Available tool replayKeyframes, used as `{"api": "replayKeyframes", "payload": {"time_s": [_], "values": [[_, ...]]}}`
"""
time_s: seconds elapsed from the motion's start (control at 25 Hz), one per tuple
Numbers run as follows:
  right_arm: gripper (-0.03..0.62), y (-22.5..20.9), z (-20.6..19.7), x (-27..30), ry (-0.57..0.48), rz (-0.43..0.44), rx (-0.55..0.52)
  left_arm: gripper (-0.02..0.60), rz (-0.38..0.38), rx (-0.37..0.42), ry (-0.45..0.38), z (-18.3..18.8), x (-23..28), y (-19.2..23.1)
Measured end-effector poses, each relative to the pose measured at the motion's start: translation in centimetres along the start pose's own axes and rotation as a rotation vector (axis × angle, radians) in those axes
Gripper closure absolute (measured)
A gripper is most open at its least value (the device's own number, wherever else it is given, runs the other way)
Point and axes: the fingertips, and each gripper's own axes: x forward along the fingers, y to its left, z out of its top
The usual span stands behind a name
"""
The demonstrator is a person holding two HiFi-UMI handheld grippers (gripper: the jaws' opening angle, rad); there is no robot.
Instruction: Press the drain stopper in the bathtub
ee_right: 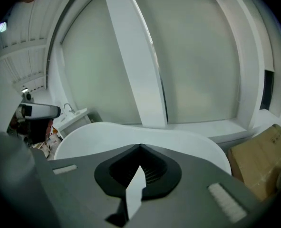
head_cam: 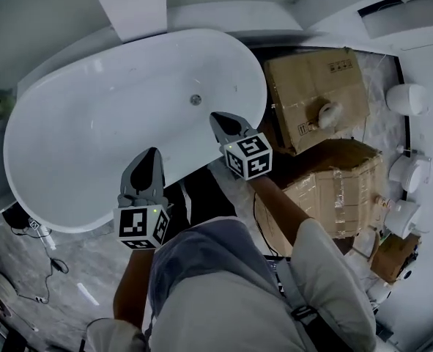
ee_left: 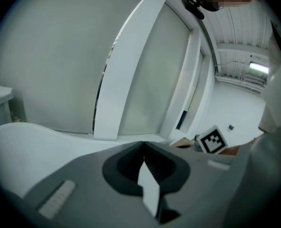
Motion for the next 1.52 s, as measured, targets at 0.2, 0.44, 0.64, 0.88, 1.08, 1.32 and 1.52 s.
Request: {"api": "replayKeyframes", "payload": {"time_s": [0.2, 0.44, 0.64, 0.88, 1.08, 1.32, 1.52], "values": [[0.597, 2.5, 4.9, -4.4, -0.086, 0.021, 0.0, 0.581, 0.007, 0.02, -0.043, 3.3, -3.0, -0.8], [0.597, 5.6, 9.9, -9.0, -0.186, 0.042, -0.028, 0.581, 0.004, 0.018, -0.112, 6.6, -6.3, -1.3], [0.597, 8.8, 12.9, -13.0, -0.28, 0.076, -0.047, 0.581, -0.002, 0.017, -0.172, 8.8, -9.3, -1.2], [0.597, 11.5, 14.7, -16.2, -0.324, 0.094, -0.131, 0.581, -0.003, 0.036, -0.235, 10.9, -11.9, -0.6], [0.597, 13.3, 14.6, -18.4, -0.335, 0.103, -0.19, 0.581, -0.005, 0.071, -0.284, 12.0, -13.3, -0.8], [0.597, 14.3, 13.6, -20.2, -0.345, 0.095, -0.174, 0.581, -0.01, 0.082, -0.283, 11.6, -13.7, -0.7], [0.597, 14.9, 12.1, -20.3, -0.324, 0.09, -0.161, 0.581, -0.015, 0.087, -0.259, 10.9, -13.9, -0.9]]}}
